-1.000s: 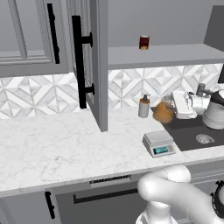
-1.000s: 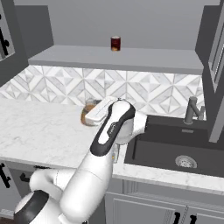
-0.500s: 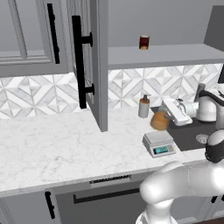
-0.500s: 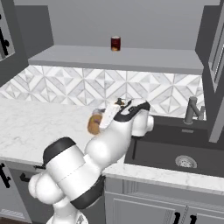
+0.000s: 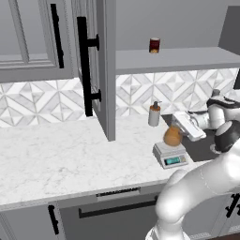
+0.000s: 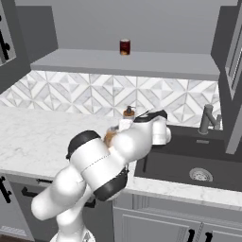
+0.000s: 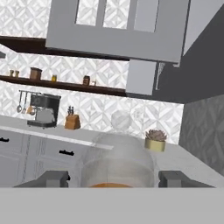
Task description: Pick the honey bottle and place it on the digital scale for weighing, and close the cabinet.
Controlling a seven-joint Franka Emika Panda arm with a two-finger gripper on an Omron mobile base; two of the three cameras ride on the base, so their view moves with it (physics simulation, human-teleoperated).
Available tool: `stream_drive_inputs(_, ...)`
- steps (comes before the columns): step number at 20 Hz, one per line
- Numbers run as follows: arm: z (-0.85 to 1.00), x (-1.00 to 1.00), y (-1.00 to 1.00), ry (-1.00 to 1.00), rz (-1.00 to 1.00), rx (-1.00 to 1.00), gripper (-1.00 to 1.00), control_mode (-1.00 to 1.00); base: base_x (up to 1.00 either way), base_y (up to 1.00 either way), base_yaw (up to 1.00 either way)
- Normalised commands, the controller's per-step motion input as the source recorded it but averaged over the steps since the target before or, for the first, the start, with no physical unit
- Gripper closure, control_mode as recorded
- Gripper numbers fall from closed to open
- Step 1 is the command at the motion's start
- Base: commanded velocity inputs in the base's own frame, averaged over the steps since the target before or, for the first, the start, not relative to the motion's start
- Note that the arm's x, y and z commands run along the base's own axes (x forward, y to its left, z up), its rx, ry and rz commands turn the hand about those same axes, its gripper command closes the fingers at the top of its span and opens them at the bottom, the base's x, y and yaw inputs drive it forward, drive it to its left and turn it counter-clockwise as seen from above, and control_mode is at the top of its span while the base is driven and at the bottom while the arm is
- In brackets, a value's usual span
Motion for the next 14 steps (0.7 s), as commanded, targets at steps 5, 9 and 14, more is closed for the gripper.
stream_drive_inputs(5, -0.25, 0.0, -0.13, -0.02, 0.0, -0.02, 1.0, -1.0, 0.0, 0.0, 0.0)
stream_drive_inputs(9, -0.23, 0.07, 0.0, 0.0, 0.0, -0.02, 1.0, -1.0, 0.0, 0.0, 0.0)
stream_drive_inputs(14, -0.3, 0.08, 0.0, 0.0, 0.0, -0.03, 1.0, -1.0, 0.0, 0.0, 0.0)
